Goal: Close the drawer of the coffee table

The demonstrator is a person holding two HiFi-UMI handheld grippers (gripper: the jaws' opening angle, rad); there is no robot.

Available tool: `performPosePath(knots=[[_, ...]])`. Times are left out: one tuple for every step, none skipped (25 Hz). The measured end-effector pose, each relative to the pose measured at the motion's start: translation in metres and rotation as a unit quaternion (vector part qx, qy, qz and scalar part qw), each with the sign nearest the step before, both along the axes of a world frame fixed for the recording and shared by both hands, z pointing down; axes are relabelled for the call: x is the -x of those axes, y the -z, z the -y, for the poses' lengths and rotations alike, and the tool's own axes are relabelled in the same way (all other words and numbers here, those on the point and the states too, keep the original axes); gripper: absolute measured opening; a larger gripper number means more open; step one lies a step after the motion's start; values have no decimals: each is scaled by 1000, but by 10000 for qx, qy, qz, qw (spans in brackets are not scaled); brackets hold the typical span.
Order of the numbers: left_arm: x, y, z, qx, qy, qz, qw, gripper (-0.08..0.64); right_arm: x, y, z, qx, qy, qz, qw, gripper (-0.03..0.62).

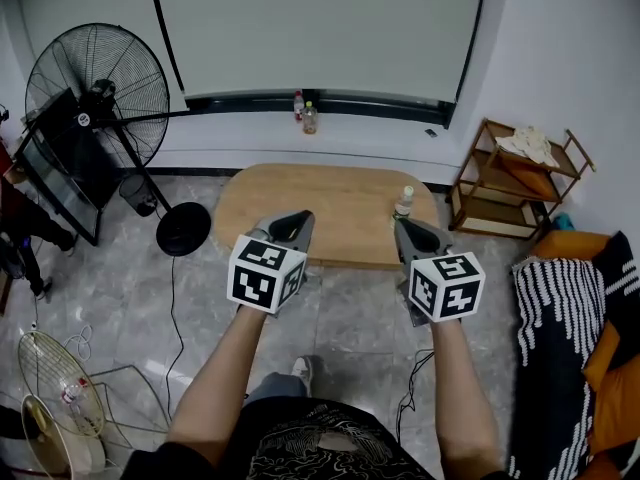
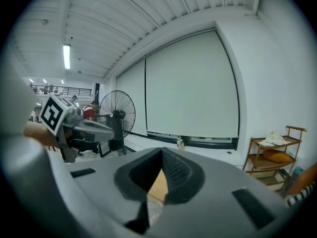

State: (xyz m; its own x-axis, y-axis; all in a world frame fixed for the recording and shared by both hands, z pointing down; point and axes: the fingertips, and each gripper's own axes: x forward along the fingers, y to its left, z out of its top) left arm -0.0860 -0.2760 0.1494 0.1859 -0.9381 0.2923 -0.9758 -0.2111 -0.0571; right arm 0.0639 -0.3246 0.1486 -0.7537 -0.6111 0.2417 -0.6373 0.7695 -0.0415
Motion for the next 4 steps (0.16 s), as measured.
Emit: performPosePath(knots=[[-1,0,0,4,-6,-2,10000,6,-1,0,0,3,-4,1,10000,3],[-2,-1,1,8,-14,-5,10000,6,-2,0,1,5,-8,2,10000,3],[-3,-1,1,12,-22,-8,10000,6,-2,0,1,9,-12,4,10000,3],[-4,-1,2,15,-30,-10,10000,6,-3,0,2,13,-16,7,10000,3]])
